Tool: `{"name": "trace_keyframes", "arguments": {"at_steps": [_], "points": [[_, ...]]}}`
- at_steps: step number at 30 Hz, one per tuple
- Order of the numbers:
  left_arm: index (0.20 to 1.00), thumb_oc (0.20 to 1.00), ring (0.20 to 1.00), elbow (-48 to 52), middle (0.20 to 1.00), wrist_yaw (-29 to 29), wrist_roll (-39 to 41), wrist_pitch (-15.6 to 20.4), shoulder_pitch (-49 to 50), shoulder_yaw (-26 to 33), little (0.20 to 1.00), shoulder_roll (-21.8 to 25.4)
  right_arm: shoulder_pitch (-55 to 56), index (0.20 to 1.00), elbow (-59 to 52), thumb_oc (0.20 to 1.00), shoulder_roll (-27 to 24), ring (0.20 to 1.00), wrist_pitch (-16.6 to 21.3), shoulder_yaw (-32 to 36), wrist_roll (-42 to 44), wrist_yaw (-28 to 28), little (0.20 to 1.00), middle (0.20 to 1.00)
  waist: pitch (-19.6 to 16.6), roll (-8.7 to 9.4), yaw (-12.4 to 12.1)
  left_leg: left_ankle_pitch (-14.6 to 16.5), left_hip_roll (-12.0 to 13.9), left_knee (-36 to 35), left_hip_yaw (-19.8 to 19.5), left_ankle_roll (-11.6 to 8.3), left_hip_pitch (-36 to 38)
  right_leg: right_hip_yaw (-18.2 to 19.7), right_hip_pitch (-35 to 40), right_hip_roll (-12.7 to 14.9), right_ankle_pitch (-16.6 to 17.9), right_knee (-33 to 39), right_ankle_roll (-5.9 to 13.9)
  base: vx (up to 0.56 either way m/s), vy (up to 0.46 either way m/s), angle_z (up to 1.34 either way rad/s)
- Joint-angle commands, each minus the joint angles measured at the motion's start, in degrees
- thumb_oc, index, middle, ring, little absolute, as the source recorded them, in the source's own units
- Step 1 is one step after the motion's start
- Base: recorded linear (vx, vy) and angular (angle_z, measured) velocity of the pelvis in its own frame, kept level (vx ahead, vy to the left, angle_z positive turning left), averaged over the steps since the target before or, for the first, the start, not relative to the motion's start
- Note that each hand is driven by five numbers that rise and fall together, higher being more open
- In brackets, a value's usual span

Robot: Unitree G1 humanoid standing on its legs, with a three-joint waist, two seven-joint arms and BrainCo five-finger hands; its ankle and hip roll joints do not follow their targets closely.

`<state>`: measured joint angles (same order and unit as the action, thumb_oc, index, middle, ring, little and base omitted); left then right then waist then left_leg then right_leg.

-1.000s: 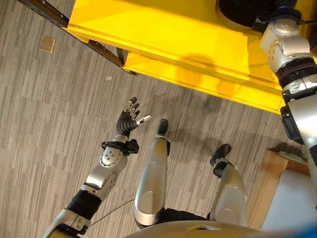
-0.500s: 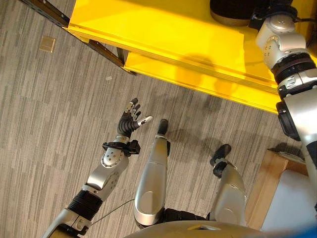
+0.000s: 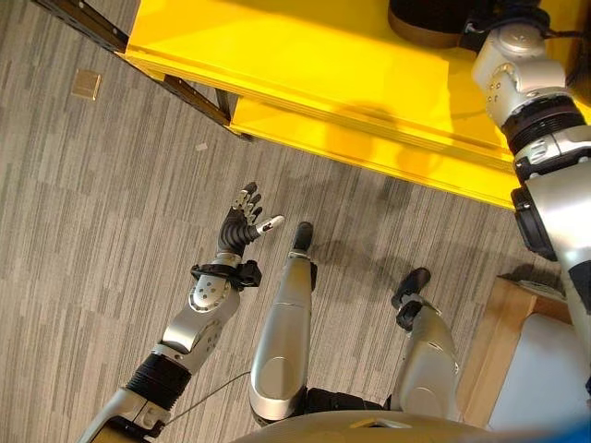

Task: Move parts from the plastic box to the shelf.

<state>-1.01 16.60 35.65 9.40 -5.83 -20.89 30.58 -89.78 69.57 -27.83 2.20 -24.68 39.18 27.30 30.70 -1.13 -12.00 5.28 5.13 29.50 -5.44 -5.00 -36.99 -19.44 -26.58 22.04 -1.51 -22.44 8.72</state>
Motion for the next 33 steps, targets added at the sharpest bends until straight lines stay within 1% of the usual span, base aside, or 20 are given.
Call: {"name": "trace_keyframes", "arguments": {"at_steps": [1,14,19,21,22,23,24,26,33], "points": [[1.0,1.0,1.0,3.21,1.0,0.76,0.91,3.02,-0.75,-0.69,1.0,2.29,-1.37,1.0,-2.1,1.0,0.33,1.0,1.82,0.6,0.39,0.53,1.0,1.0,-0.91,0.84,-0.55,1.53,1.6,0.5,1.22,-0.14,-1.42,2.34,6.46,-0.18,-8.71,-4.38,0.47,0.0,0.0,0.0],[1.0,1.0,1.0,3.4,1.0,0.37,0.88,2.73,-0.35,0.04,1.0,2.65,2.26,1.0,-7.64,1.0,1.51,1.0,1.86,1.55,-2.64,1.45,1.0,1.0,-0.91,1.23,0.07,1.44,2.22,-0.17,1.66,-0.31,1.49,2.47,8.94,-0.53,-8.66,-3.37,0.65,0.0,0.0,0.0],[1.0,1.0,1.0,3.3,1.0,0.05,0.54,2.62,-0.12,0.55,1.0,3.24,3.5,1.0,-13.48,1.0,0.73,1.0,1.96,1.67,-6.81,2.54,1.0,1.0,-0.91,1.27,0.42,1.33,2.6,-0.53,1.76,-0.51,3.45,2.4,10.44,-0.63,-8.94,-3.41,0.62,-0.02,-0.015,-0.03],[1.0,1.0,1.0,3.12,1.0,-0.23,0.37,2.67,-0.04,0.7,1.0,3.51,3.55,1.0,-15.66,1.0,0.3,1.0,1.85,1.55,-8.57,3.06,1.0,1.0,-0.93,1.24,0.6,1.04,2.75,-1.02,2.02,-0.59,4.43,2.59,10.95,-0.75,-8.85,-3.14,0.54,-0.06,0.015,-0.11],[1.0,1.0,1.0,3.09,1.0,-0.39,0.33,2.65,-0.08,0.7,1.0,3.65,3.5,1.0,-16.81,1.0,-0.09,1.0,1.81,1.39,-9.76,3.33,1.0,1.0,-0.91,1.12,0.73,-0.3,2.7,-1.28,2.12,-0.22,4.16,2.37,10.57,-0.67,-7.81,-2.95,0.21,-0.02,-0.022,-0.13],[1.0,1.0,1.0,2.92,1.0,-0.71,0.26,2.55,-0.03,0.82,1.0,3.85,3.33,1.0,-18.08,1.0,-0.38,1.0,1.86,1.56,-11.05,3.73,1.0,1.0,-1.04,1.25,0.76,0.8,3.03,-1.34,2.14,-0.72,5.7,2.76,11.6,-0.93,-8.91,-3.05,0.48,-0.1,0.005,-0.08],[1.0,1.0,1.0,2.95,1.0,-0.73,0.25,2.56,-0.04,0.8,1.0,3.88,3.36,1.0,-18.12,1.0,-0.4,1.0,1.85,1.61,-11.11,3.77,1.0,1.0,-0.91,1.12,0.74,-0.5,2.91,-1.61,2.27,-0.33,5.23,2.48,11.17,-0.82,-7.85,-2.81,0.15,-0.03,-0.023,-0.1],[1.0,1.0,1.0,3.01,1.0,-1.19,0.13,2.45,0.21,1.07,1.0,4.32,3.25,1.0,-20.27,1.0,-0.97,1.0,1.71,1.5,-13.35,4.3,1.0,1.0,-1.57,1.2,1.03,-0.93,3.43,-2.62,2.5,-0.52,6.78,2.53,12.17,-1.07,-7.78,-2.1,0.14,-0.05,-0.006,-0.07],[1.0,1.0,1.0,2.9,1.0,-2.17,-0.03,2.03,1.35,1.99,1.0,4.88,5.03,1.0,-24.97,1.0,-1.02,1.0,1.57,2.32,-16.47,4.49,1.0,1.0,-3.08,1.42,1.8,-1.96,4.68,-5.23,3.16,-1.03,10.54,2.93,14.07,-2.05,-7.78,-0.92,0.06,-0.01,-0.034,-0.1]]}}
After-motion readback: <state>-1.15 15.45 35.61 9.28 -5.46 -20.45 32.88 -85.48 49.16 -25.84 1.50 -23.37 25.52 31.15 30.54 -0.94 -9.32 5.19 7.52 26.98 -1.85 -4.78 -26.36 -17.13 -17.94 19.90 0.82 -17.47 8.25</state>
